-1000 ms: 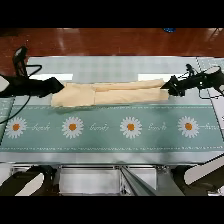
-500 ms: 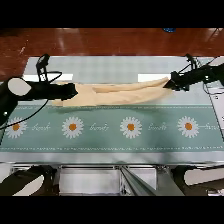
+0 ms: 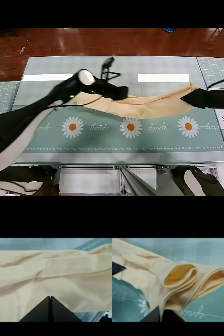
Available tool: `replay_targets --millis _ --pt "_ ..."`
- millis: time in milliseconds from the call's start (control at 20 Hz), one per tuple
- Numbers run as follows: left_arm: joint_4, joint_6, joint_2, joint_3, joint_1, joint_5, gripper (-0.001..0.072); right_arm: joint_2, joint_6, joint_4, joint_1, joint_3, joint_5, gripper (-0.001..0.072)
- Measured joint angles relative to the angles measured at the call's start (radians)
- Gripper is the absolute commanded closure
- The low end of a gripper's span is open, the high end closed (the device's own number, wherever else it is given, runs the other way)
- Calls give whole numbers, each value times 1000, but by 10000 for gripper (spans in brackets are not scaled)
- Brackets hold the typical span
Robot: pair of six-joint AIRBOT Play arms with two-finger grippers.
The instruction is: Fold the shirts.
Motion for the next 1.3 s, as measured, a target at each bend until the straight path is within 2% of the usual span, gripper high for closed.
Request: replay_targets --millis 150,400,500,650,850,1000,1150,1300 --pt "-8 -42 -148 145 -124 -72 687 125 29 39 -1 -33 9 693" --pt "-13 -84 -270 242 -266 -138 687 191 48 113 -1 -49 10 693" --pt "-8 -84 -274 253 -264 -156 687 198 48 135 -1 -51 7 693" --pt "56 -85 -224 261 -176 -222 687 198 49 164 10 -52 -3 693" --pt "338 -138 -43 236 7 -363 686 137 49 226 140 -53 -74 692" --pt "541 -180 200 138 153 -411 686 19 48 255 319 -27 -199 693" --pt "632 -200 478 -37 257 -404 686 -187 48 269 501 75 -329 692" --pt "658 -240 734 -255 295 -349 686 -436 46 272 639 233 -401 692"
